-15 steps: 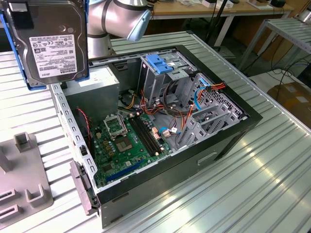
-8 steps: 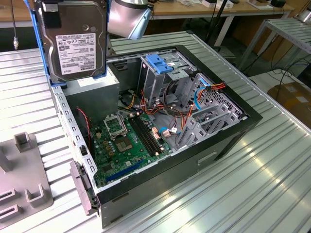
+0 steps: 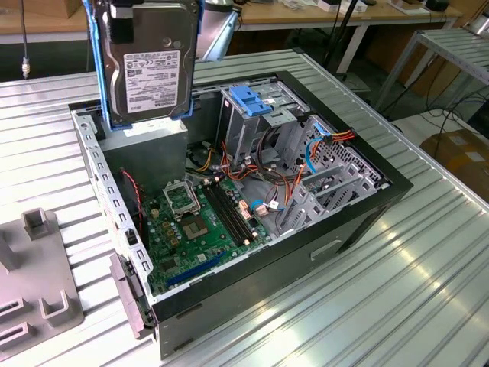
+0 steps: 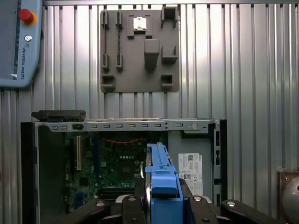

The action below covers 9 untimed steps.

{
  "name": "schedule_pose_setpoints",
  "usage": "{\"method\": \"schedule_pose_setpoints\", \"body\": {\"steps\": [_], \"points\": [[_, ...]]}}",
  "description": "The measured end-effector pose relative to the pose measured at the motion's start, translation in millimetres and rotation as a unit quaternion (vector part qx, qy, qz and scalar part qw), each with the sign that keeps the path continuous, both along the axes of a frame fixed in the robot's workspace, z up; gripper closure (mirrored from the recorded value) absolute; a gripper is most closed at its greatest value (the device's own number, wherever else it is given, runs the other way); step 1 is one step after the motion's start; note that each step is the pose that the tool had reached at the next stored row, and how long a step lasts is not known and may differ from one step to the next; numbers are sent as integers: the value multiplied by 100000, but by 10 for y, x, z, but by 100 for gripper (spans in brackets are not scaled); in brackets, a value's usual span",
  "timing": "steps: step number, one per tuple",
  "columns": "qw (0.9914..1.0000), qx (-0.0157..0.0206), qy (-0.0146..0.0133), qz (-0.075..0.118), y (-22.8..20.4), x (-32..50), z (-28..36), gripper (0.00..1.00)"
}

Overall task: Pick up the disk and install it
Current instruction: 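Pick up the disk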

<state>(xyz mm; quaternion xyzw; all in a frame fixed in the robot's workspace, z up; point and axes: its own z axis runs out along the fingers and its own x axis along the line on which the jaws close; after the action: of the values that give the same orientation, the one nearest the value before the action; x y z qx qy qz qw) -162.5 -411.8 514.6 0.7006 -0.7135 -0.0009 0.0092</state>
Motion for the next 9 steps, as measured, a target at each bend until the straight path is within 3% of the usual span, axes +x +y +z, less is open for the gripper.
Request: {"method": "schedule_pose_setpoints", "body": {"steps": [9], "points": [[100000, -19, 1, -3, 0, 375, -15, 63]]}}
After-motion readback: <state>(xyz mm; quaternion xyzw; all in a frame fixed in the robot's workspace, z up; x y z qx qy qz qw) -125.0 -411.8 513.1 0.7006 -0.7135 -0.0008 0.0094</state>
